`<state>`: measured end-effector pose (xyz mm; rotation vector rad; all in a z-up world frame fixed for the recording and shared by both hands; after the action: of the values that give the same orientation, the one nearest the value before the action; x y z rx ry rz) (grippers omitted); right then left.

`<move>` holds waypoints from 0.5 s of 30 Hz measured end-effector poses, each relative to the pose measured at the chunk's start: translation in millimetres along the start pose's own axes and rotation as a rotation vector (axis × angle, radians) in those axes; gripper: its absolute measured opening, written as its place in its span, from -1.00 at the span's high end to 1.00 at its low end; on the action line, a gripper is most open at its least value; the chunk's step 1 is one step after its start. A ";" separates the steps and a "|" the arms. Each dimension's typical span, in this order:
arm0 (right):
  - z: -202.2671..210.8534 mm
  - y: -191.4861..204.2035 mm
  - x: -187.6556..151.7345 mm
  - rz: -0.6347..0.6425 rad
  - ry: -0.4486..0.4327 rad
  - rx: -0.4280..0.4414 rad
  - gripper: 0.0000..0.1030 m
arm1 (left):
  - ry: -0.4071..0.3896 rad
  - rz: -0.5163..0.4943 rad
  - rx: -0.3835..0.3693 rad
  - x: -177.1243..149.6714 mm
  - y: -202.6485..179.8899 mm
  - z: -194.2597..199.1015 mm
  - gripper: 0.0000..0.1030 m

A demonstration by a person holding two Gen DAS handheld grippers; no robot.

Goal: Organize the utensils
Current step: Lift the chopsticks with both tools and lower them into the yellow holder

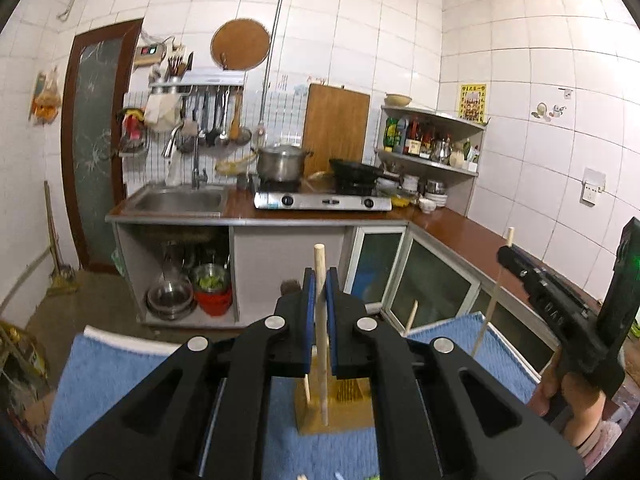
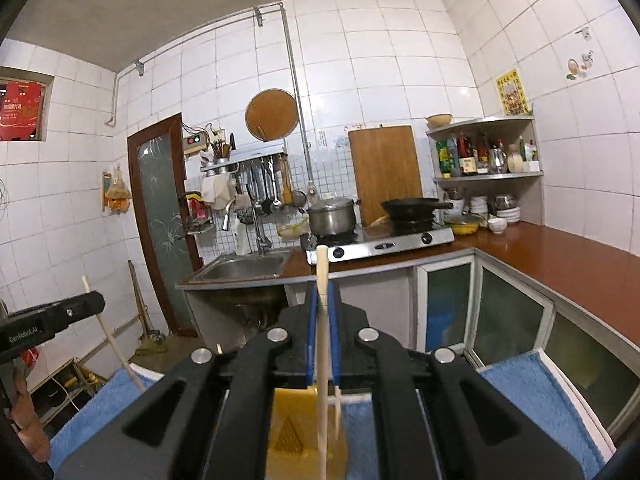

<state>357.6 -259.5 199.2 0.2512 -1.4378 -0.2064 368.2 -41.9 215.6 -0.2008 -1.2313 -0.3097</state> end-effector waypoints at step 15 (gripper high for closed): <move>-78.7 -11.0 -62.4 0.023 0.004 -0.004 0.89 | 0.110 -0.028 -0.021 -56.8 2.7 -99.1 0.92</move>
<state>428.2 -248.3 127.8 0.2318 -1.4352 -0.1898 440.5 -63.6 129.8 -0.1827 -1.1231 -0.3534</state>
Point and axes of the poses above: each gripper's, at about its wrist camera, not at the fingertips, and z roughly against the way its jaws point, y to its left, x to its top, the point moved 4 cm from there along -z, roughly the way its jaws point, and after that the axes turned 8 degrees about -z, right-handed, at the moved point
